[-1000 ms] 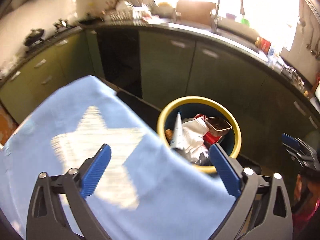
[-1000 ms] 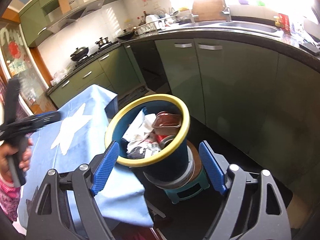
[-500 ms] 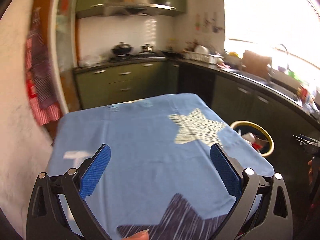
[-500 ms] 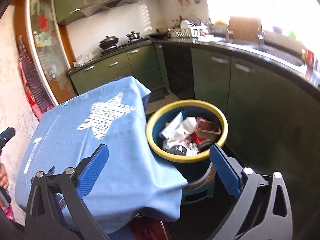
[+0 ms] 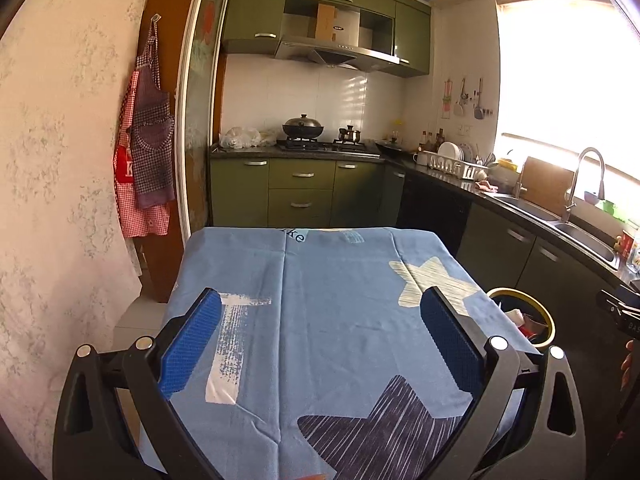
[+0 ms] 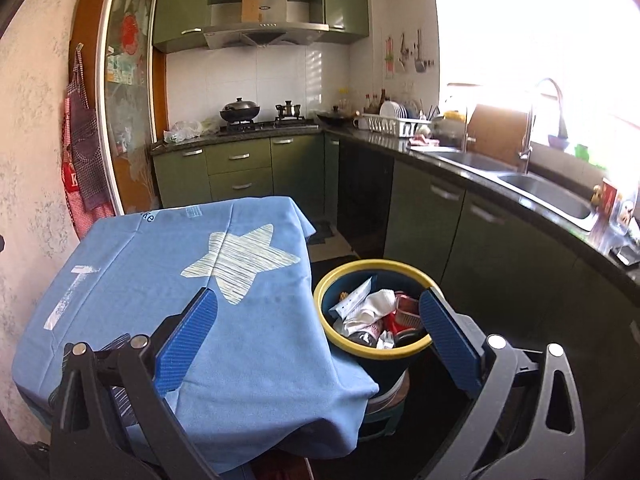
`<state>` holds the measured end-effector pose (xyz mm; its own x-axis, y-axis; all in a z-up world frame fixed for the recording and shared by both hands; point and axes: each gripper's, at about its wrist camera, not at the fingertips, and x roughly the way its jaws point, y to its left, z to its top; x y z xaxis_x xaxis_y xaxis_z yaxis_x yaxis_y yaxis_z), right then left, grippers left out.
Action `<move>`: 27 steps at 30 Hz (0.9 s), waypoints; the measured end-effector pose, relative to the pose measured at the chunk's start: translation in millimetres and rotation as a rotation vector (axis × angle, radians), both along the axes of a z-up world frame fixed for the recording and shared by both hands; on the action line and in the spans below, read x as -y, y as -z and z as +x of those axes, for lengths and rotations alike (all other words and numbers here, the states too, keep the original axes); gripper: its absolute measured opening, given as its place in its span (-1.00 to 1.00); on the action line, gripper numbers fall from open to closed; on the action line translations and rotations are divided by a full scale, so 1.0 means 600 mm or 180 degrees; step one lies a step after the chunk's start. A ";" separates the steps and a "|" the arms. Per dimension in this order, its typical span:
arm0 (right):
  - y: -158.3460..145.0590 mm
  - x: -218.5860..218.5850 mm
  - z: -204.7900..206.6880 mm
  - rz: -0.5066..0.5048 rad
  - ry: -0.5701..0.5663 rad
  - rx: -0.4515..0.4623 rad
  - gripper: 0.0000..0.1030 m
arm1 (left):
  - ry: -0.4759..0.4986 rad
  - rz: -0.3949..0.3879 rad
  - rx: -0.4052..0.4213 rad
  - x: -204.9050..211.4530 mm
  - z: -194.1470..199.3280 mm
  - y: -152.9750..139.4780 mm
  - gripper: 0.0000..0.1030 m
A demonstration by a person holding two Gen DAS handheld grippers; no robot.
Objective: Collect trash
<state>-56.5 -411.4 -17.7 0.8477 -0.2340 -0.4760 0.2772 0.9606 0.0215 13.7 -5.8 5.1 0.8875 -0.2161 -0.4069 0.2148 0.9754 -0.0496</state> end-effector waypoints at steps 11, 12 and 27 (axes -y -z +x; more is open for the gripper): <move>-0.005 -0.009 -0.001 -0.0024 -0.0014 -0.0040 0.87 | -0.0031 0.0099 0.0060 0.021 -0.015 -0.011 0.91; -0.005 -0.009 -0.001 -0.0018 -0.0017 -0.0039 0.87 | -0.0023 0.0108 0.0057 0.023 -0.015 -0.011 0.91; 0.006 -0.002 0.007 0.0046 0.0008 -0.0071 0.87 | 0.0065 0.0166 0.0017 0.042 -0.005 -0.007 0.91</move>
